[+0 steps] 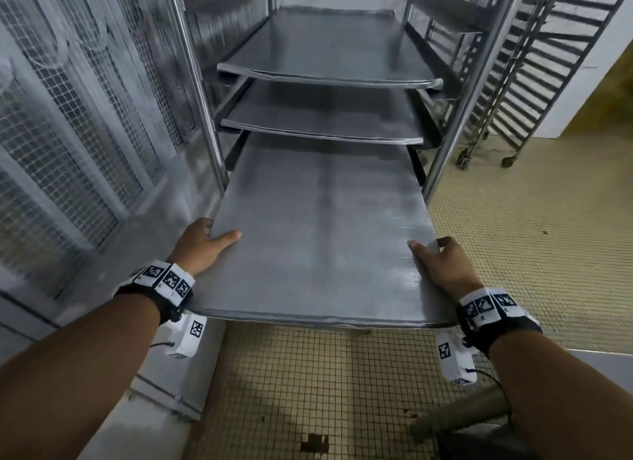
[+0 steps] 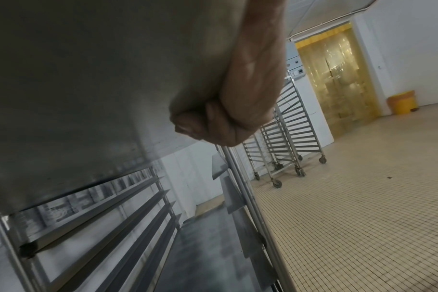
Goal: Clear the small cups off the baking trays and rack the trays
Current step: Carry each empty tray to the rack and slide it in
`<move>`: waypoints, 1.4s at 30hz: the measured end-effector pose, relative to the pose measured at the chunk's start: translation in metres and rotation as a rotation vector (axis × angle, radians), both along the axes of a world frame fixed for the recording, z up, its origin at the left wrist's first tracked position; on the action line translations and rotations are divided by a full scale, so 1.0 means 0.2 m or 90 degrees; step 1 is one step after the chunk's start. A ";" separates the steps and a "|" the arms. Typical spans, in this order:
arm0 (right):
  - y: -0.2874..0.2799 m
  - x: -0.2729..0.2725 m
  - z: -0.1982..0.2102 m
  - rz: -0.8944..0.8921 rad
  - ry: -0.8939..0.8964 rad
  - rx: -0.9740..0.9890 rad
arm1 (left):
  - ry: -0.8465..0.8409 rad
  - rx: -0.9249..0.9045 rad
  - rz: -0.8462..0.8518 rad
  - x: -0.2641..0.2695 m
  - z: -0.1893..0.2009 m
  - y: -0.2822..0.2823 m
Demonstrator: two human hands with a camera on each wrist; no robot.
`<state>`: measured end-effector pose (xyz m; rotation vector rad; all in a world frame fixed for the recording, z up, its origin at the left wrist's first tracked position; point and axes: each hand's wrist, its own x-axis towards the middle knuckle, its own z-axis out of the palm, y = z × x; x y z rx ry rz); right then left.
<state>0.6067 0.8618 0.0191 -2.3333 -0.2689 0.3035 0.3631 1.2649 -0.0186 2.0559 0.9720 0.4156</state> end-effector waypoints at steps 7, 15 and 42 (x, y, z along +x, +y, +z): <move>0.05 0.07 0.03 0.003 -0.007 0.006 | 0.036 -0.055 -0.034 0.02 -0.02 0.12; -0.07 -0.09 0.06 0.057 0.006 -0.050 | 0.071 -0.027 -0.102 -0.14 0.21 -0.14; -0.01 -0.61 0.04 0.400 -0.365 -0.255 | 0.225 0.332 -0.258 -0.15 0.19 -0.89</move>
